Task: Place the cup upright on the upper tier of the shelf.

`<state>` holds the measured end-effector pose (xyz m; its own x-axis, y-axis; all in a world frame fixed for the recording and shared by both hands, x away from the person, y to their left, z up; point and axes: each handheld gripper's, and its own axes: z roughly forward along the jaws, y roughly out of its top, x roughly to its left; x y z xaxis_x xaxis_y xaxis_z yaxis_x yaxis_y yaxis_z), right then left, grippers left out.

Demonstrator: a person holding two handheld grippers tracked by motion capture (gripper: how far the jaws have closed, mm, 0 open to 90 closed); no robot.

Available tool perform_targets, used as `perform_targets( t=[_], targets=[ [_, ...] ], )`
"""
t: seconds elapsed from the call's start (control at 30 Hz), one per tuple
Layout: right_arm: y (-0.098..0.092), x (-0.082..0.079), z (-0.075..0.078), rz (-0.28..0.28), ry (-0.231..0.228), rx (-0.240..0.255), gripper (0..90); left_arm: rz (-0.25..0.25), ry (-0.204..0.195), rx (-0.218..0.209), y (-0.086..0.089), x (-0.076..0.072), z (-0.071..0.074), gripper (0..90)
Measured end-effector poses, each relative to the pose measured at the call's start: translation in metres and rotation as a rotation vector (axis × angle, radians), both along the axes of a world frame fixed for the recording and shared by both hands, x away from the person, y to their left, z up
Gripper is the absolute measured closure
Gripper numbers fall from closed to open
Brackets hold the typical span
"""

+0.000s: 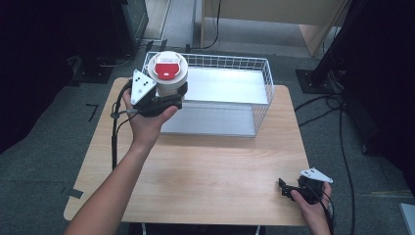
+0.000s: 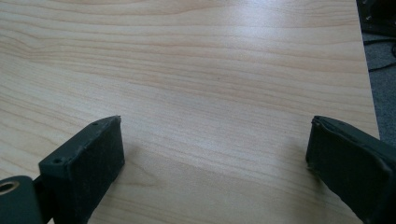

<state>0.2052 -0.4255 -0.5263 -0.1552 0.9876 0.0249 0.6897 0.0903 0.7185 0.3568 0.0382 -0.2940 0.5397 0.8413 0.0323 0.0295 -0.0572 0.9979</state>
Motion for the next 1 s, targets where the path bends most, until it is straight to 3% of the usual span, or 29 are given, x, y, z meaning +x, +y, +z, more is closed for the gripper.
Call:
perform_targets(
  t=[0.27,0.47,0.6,0.8,1.0],
  targets=[
    [0.000,0.000,0.000,0.001,-0.001,0.002,4.3,0.018,-0.001,0.011,-0.010,0.025,0.001,8.4],
    [0.000,0.000,0.000,0.001,-0.003,0.005,4.6,0.012,0.027,-0.012,-0.018,0.042,-0.002,8.4],
    [0.000,0.000,0.000,0.001,-0.005,0.006,4.9,0.039,0.056,-0.021,-0.021,0.060,-0.007,8.4],
    [0.000,0.000,0.000,-0.001,-0.006,0.006,5.7,0.057,0.076,0.020,-0.023,0.079,-0.011,8.4],
    [0.000,-0.001,0.000,-0.002,-0.005,0.007,5.7,0.061,0.098,0.013,-0.023,0.089,-0.014,8.4]
  ],
)
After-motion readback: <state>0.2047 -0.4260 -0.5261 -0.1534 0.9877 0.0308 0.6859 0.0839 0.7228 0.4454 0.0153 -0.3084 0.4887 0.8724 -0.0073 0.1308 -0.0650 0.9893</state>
